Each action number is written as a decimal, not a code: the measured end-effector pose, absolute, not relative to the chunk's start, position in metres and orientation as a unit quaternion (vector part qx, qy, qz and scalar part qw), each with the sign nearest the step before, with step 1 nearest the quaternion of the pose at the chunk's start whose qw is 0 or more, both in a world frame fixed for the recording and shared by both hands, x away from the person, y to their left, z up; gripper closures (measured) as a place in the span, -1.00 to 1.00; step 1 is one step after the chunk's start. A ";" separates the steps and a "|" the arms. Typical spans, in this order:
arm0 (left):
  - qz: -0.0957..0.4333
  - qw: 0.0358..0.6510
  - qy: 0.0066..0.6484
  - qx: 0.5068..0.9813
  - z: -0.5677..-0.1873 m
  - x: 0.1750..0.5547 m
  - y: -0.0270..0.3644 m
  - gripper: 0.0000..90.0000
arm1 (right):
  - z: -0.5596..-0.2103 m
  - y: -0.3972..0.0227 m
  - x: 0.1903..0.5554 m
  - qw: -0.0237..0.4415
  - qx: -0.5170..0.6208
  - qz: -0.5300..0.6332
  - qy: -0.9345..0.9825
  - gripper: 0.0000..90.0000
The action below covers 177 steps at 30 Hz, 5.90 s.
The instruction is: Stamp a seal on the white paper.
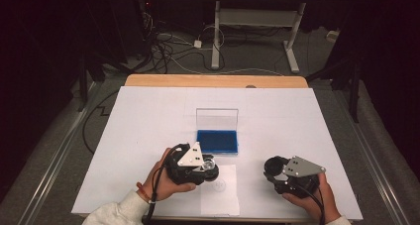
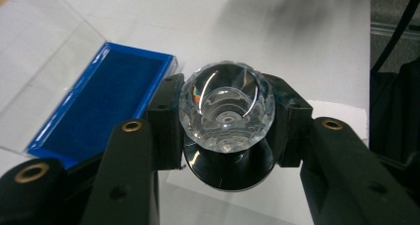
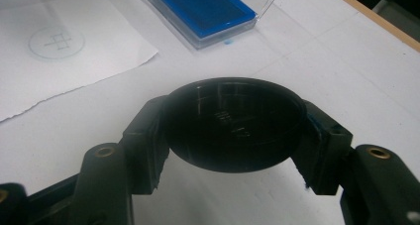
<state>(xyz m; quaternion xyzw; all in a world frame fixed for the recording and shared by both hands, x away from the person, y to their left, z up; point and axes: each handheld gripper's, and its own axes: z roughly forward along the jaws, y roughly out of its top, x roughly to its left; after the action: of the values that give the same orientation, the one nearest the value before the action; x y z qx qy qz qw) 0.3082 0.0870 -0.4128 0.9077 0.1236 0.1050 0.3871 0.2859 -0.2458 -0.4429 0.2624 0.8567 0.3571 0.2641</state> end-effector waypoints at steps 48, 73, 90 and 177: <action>0.060 0.356 0.103 0.927 -0.453 0.309 0.062 0.21 | -0.448 -0.243 0.285 0.251 0.244 0.330 0.877 -0.15; 0.060 0.347 0.103 0.930 -0.453 0.309 0.062 0.21 | -0.447 -0.244 0.285 0.253 0.250 0.332 0.874 -0.15; 0.054 0.340 0.105 0.933 -0.451 0.310 0.060 0.21 | -0.444 -0.246 0.283 0.262 0.254 0.340 0.867 -0.15; 0.057 0.456 0.156 0.874 -0.411 0.322 0.102 0.26 | -0.448 -0.224 0.290 0.240 0.235 0.362 0.869 -0.15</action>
<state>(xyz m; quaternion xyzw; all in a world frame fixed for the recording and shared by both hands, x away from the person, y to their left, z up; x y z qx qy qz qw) 0.3223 0.1019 -0.4115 0.8745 0.1564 0.0574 0.4556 0.2896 -0.2241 -0.4476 0.2352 0.8694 0.3623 0.2400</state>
